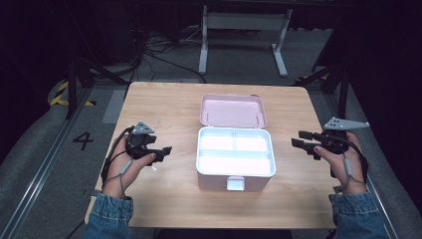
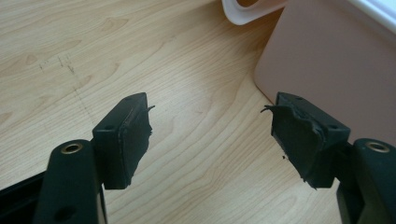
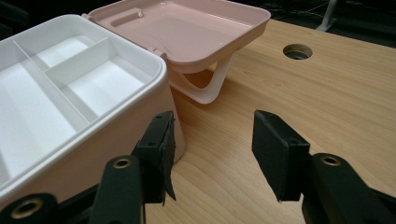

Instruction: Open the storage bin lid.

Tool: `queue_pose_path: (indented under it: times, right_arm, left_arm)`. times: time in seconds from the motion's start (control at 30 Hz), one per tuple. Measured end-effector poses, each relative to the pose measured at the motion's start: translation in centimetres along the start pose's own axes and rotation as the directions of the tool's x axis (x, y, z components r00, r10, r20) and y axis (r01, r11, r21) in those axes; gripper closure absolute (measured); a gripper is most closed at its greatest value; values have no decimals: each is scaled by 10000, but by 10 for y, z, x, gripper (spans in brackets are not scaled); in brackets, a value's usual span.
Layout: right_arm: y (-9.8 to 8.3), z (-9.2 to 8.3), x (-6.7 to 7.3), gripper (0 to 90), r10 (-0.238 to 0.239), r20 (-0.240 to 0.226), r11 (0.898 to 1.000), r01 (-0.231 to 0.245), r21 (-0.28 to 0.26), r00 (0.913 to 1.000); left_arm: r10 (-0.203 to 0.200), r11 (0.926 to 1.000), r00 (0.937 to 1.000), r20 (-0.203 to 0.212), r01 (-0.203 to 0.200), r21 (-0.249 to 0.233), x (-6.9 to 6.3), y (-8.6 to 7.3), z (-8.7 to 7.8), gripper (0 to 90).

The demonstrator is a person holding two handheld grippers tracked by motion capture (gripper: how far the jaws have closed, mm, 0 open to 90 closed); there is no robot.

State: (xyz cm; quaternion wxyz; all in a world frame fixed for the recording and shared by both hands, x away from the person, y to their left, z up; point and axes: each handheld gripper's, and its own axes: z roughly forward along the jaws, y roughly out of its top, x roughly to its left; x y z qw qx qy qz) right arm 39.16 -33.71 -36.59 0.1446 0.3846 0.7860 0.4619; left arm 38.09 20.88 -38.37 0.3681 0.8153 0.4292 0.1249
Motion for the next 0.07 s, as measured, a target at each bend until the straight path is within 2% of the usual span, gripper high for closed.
queue_pose_path:
  times: [0.07]
  right_arm:
    - [0, 0, 0, 499, 24, -28, 10000, -24, 3, 10000]
  left_arm:
    - [19, 10000, 10000, 89, -19, -27, 0, 0, 0, 286]
